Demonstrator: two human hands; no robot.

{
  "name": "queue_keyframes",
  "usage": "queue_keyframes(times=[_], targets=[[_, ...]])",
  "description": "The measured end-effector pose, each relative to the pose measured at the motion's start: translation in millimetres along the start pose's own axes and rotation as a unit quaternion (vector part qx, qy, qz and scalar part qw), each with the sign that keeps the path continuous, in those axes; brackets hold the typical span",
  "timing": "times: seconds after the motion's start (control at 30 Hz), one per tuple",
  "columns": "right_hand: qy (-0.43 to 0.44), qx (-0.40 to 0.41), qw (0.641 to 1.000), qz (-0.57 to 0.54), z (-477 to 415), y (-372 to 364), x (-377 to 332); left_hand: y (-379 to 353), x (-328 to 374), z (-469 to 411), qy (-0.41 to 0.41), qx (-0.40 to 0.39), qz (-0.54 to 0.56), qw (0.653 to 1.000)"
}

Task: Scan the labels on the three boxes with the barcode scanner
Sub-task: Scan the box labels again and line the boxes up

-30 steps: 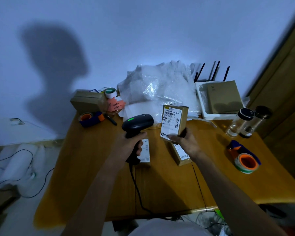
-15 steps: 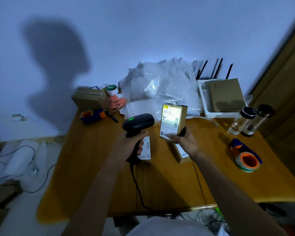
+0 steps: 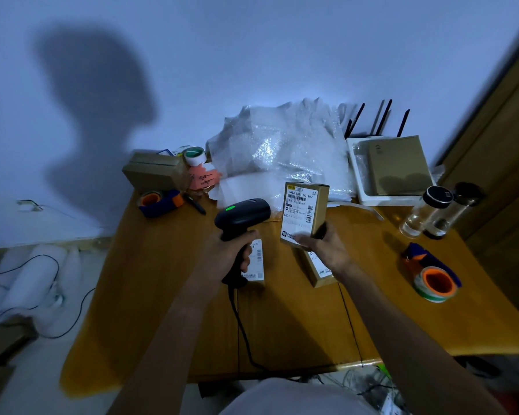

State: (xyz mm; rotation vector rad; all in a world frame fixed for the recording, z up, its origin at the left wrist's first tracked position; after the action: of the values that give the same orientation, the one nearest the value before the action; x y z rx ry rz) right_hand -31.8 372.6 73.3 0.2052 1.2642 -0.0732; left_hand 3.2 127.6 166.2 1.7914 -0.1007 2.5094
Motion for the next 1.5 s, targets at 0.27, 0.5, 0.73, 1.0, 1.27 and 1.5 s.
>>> queue_keyframes(times=[0.27, 0.5, 0.73, 1.0, 1.27, 1.5], targets=[[-0.005, 0.005, 1.0, -0.006, -3, 1, 5, 2, -4, -5, 0.014, -0.001, 0.009, 1.0], [-0.041, -0.008, 0.999, -0.009, -3, -5, 19, 10, -10, -5, 0.036, 0.019, 0.026, 0.999], [-0.121, 0.009, 0.989, -0.084, 6, -16, 34, 16, -15, -1, 0.062, 0.045, 0.035, 0.996], [-0.177, 0.007, 0.975, -0.136, 10, -31, 69, 27, -31, 1, 0.08, 0.06, 0.05, 0.994], [-0.249, 0.011, 0.95, -0.19, 14, -49, 93, 44, -43, 1, 0.101, 0.091, 0.055, 0.989], [-0.27, 0.029, 0.94, -0.207, 13, -58, 107, 56, -51, 0, 0.106, 0.105, 0.057, 0.987]])
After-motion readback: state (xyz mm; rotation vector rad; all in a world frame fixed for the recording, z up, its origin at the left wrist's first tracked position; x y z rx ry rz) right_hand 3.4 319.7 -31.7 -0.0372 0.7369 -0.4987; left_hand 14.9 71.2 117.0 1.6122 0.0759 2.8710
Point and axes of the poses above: each hand's wrist, its own z-axis away from the middle knuckle, its own y-axis out of the back of the hand, x = y × z, the point moved 4 cm from there along -z, towards the middle knuckle, and after that the axes turned 5 degrees about x, right-handed, at the moved point
